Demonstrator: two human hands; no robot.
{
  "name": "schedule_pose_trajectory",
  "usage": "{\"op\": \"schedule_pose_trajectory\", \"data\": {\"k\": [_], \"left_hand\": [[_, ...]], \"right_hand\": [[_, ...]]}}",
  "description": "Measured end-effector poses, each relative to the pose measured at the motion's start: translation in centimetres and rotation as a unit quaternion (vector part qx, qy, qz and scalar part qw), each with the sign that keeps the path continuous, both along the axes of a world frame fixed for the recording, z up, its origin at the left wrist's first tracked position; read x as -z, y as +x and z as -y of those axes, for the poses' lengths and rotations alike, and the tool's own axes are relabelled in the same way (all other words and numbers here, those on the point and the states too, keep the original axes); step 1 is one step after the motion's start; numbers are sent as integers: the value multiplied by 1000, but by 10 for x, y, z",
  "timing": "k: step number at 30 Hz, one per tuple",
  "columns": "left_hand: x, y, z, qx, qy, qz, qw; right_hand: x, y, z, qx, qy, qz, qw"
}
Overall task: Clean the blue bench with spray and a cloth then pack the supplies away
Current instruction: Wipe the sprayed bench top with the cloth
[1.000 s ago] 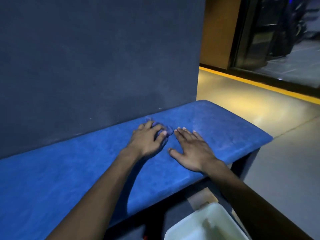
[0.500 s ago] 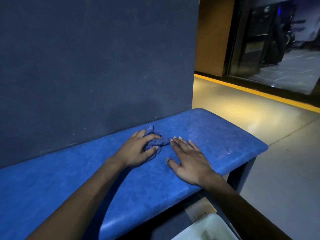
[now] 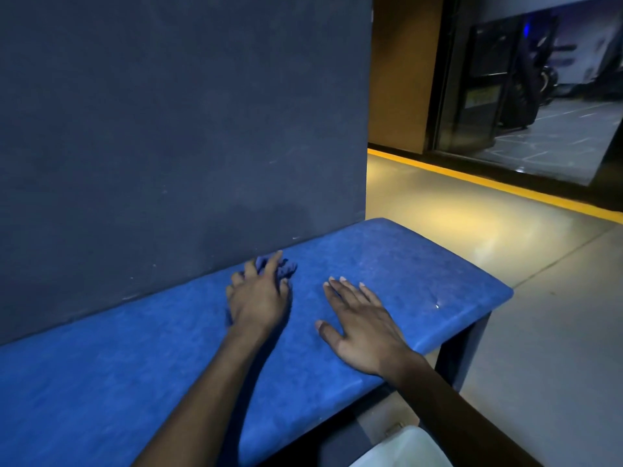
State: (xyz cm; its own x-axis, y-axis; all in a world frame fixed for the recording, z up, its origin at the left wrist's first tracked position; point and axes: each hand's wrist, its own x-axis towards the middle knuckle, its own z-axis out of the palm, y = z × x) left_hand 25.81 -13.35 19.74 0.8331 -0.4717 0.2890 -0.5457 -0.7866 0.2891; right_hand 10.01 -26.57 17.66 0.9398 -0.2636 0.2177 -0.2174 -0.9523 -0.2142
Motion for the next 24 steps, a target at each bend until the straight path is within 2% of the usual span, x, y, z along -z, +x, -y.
{"op": "schedule_pose_trajectory", "data": {"k": [2, 4, 6, 8, 10, 13, 14, 17, 20, 22, 24], "left_hand": [[-1, -22, 0, 24, 5, 2, 1000], [4, -38, -24, 94, 0, 27, 995], [5, -35, -54, 126, 13, 6, 992], [5, -7, -71, 91, 38, 30, 995], [3, 25, -69, 5, 35, 23, 999], [-4, 34, -34, -110, -45, -34, 992], [-4, 25, -18, -110, -60, -42, 991], [-1, -15, 15, 30, -60, -43, 997], [5, -40, -7, 155, -18, -1, 988], [7, -18, -36, 130, 3, 14, 991], [6, 20, -58, 45, 24, 20, 999]], "right_hand": [[0, -1, 1, -3, 3, -1, 1000], [0, -1, 0, -3, 2, 1, 1000], [-1, -1, 0, -2, 2, 5, 1000], [-1, -2, -1, -3, 8, 5, 1000], [-1, -2, -2, -1, 11, 7, 1000], [-2, -2, -2, 3, 11, 7, 1000], [-2, -1, -2, 4, 10, 8, 1000], [-1, -1, 0, 5, -3, 9, 1000], [-1, 0, -1, 3, -2, 12, 1000], [-1, 0, 0, 3, -1, 12, 1000], [-1, 1, 0, 5, -5, 10, 1000]]}}
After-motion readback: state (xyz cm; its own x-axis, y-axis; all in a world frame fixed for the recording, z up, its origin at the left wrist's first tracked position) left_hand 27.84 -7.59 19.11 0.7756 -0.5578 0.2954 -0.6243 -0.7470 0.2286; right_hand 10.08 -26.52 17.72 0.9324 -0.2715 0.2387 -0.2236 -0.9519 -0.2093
